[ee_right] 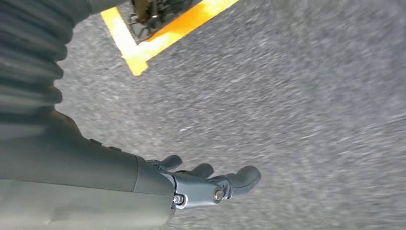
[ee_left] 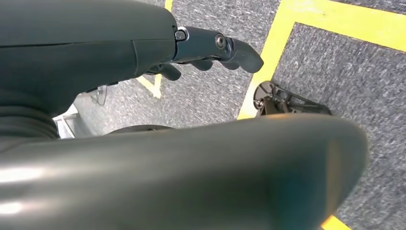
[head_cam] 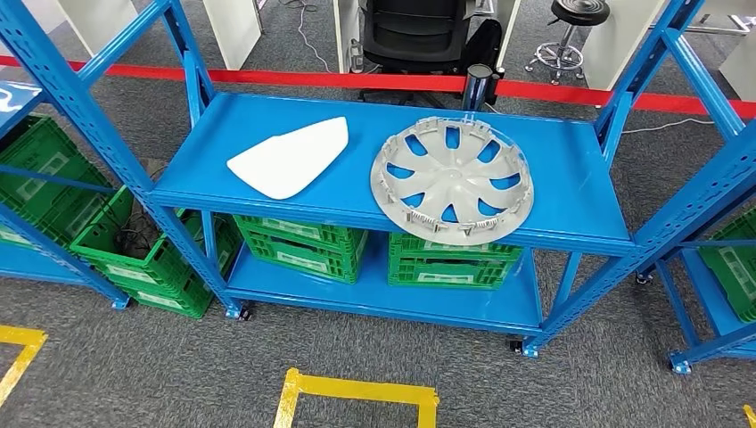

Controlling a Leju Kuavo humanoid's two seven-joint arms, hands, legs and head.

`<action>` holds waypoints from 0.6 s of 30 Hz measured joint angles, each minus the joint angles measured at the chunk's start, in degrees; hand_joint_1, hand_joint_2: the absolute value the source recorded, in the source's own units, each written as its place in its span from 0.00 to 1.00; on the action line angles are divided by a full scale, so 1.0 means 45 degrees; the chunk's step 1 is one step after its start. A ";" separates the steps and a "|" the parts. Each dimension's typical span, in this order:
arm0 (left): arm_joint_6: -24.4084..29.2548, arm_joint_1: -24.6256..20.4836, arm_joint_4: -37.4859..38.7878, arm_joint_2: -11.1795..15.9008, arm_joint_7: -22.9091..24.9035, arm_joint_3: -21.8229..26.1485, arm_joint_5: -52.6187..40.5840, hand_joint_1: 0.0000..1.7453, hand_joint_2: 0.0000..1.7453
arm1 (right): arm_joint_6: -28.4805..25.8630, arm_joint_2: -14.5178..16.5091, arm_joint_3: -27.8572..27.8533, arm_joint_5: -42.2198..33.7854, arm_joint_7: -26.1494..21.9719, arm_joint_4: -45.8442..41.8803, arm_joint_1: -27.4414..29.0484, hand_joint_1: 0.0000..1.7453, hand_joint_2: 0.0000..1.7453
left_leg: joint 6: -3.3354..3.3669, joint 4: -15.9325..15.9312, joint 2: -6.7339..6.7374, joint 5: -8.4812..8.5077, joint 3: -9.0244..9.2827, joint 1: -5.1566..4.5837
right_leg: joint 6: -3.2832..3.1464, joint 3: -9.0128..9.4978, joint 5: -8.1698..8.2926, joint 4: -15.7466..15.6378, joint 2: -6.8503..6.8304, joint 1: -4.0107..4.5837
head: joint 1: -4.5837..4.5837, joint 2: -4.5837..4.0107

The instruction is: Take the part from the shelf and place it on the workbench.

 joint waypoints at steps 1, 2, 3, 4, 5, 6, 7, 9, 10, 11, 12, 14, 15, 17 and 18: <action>0.0017 -0.0017 0.0028 0.0001 0.0001 -0.0115 0.0075 0.00 0.00 | -0.0068 -0.0009 -0.0086 0.0285 -0.0019 -0.0220 0.0002 0.00 1.00 | 0.0000 0.0000 0.0000 0.0000 0.0000 0.0000 | 0.0000 0.0000 0.0000 0.0000 0.0000 0.0000 | 0.0001 0.0000; 0.0032 -0.0032 0.0050 0.0002 0.0001 -0.0203 0.0155 0.00 0.00 | -0.0141 -0.0018 -0.0167 0.0613 -0.0024 -0.0447 0.0005 0.00 1.00 | 0.0000 0.0000 0.0000 0.0000 0.0000 0.0000 | 0.0000 0.0000 0.0000 0.0000 0.0001 0.0001 | 0.0002 0.0000; 0.0045 -0.0046 0.0068 0.0002 0.0002 -0.0273 0.0227 0.00 0.00 | -0.0215 -0.0033 -0.0235 0.0961 -0.0018 -0.0683 0.0013 0.00 1.00 | 0.0000 0.0000 -0.0001 0.0001 0.0000 0.0000 | 0.0000 0.0001 0.0000 0.0000 0.0000 0.0001 | 0.0004 0.0000; 0.0063 -0.0061 0.0087 0.0002 0.0002 -0.0340 0.0304 0.00 0.00 | -0.0280 -0.0046 -0.0297 0.1297 -0.0005 -0.0912 0.0027 0.00 1.00 | -0.0001 0.0000 -0.0001 0.0001 0.0000 0.0000 | 0.0000 0.0001 0.0000 0.0000 0.0000 0.0001 | 0.0002 0.0000; 0.0086 -0.0079 0.0107 0.0004 0.0002 -0.0406 0.0380 0.00 0.00 | -0.0352 -0.0056 -0.0363 0.1668 0.0024 -0.1158 0.0045 0.00 1.00 | -0.0001 0.0000 -0.0001 0.0001 -0.0001 0.0000 | 0.0000 0.0001 0.0000 0.0000 0.0000 0.0001 | 0.0001 0.0000; 0.0109 -0.0100 0.0126 0.0006 0.0002 -0.0474 0.0450 0.00 0.00 | -0.0414 -0.0064 -0.0420 0.1999 0.0062 -0.1396 0.0063 0.00 1.00 | -0.0001 0.0000 -0.0001 0.0002 -0.0001 0.0000 | 0.0000 0.0001 0.0000 0.0000 -0.0001 0.0001 | 0.0000 0.0000; 0.0135 -0.0121 0.0144 0.0009 0.0002 -0.0534 0.0519 0.00 0.00 | -0.0473 -0.0071 -0.0476 0.2334 0.0114 -0.1646 0.0080 0.00 1.00 | -0.0001 0.0000 0.0000 0.0002 -0.0001 0.0000 | 0.0000 0.0001 0.0000 0.0000 0.0000 0.0001 | -0.0001 0.0000; 0.0167 -0.0158 0.0175 0.0018 0.0002 -0.0649 0.0651 0.00 0.00 | -0.0595 -0.0085 -0.0610 0.3015 0.0236 -0.2184 0.0123 0.00 1.00 | 0.0000 0.0000 -0.0001 0.0002 0.0000 0.0000 | 0.0001 0.0002 0.0001 0.0000 0.0000 0.0001 | 0.0001 0.0000; 0.0182 -0.0168 0.0187 0.0024 0.0002 -0.0713 0.0715 0.00 0.00 | -0.0652 -0.0092 -0.0691 0.3346 0.0300 -0.2461 0.0149 0.00 1.00 | 0.0000 0.0000 -0.0001 0.0003 0.0001 0.0000 | 0.0001 0.0002 0.0001 0.0000 0.0000 0.0001 | 0.0004 0.0000; 0.0190 -0.0175 0.0199 0.0032 0.0002 -0.0778 0.0773 0.00 0.00 | -0.0708 -0.0098 -0.0767 0.3649 0.0358 -0.2726 0.0179 0.00 1.00 | 0.0000 0.0000 -0.0001 0.0003 0.0001 0.0000 | 0.0001 0.0002 0.0001 0.0000 0.0000 0.0001 | 0.0005 0.0000; 0.0199 -0.0179 0.0211 0.0039 0.0002 -0.0840 0.0839 0.00 0.00 | -0.0765 -0.0107 -0.0846 0.3979 0.0418 -0.3023 0.0206 0.00 1.00 | 0.0000 0.0000 0.0000 0.0003 0.0001 0.0000 | 0.0001 0.0002 0.0001 0.0000 0.0000 0.0001 | 0.0005 0.0000; 0.0226 -0.0191 0.0239 0.0050 0.0001 -0.0949 0.0956 0.00 0.00 | -0.0873 -0.0131 -0.0983 0.4600 0.0548 -0.3632 0.0267 0.00 1.00 | 0.0000 0.0000 -0.0001 0.0003 0.0000 0.0000 | 0.0001 0.0002 0.0001 0.0001 0.0000 0.0000 | 0.0002 0.0000; 0.0244 -0.0199 0.0254 0.0056 0.0001 -0.1017 0.1016 0.00 0.00 | -0.0925 -0.0148 -0.1048 0.4945 0.0630 -0.3982 0.0299 0.00 1.00 | 0.0000 0.0000 -0.0001 0.0003 -0.0001 0.0000 | 0.0001 0.0002 0.0001 0.0001 0.0000 0.0000 | 0.0005 0.0000; 0.0291 -0.0218 0.0282 0.0067 -0.0001 -0.1140 0.1123 0.00 0.00 | -0.1024 -0.0194 -0.1127 0.5629 0.0853 -0.4670 0.0355 0.00 1.00 | 0.0000 0.0000 0.0000 0.0003 -0.0001 0.0000 | 0.0001 0.0002 0.0002 0.0001 0.0000 0.0000 | 0.0002 0.0000; 0.0317 -0.0226 0.0293 0.0070 -0.0001 -0.1176 0.1170 0.00 0.00 | -0.1068 -0.0218 -0.1150 0.5978 0.0986 -0.5013 0.0371 0.00 1.00 | 0.0000 0.0001 0.0001 0.0003 0.0000 0.0000 | 0.0001 0.0001 0.0002 0.0001 0.0001 0.0000 | 0.0002 0.0000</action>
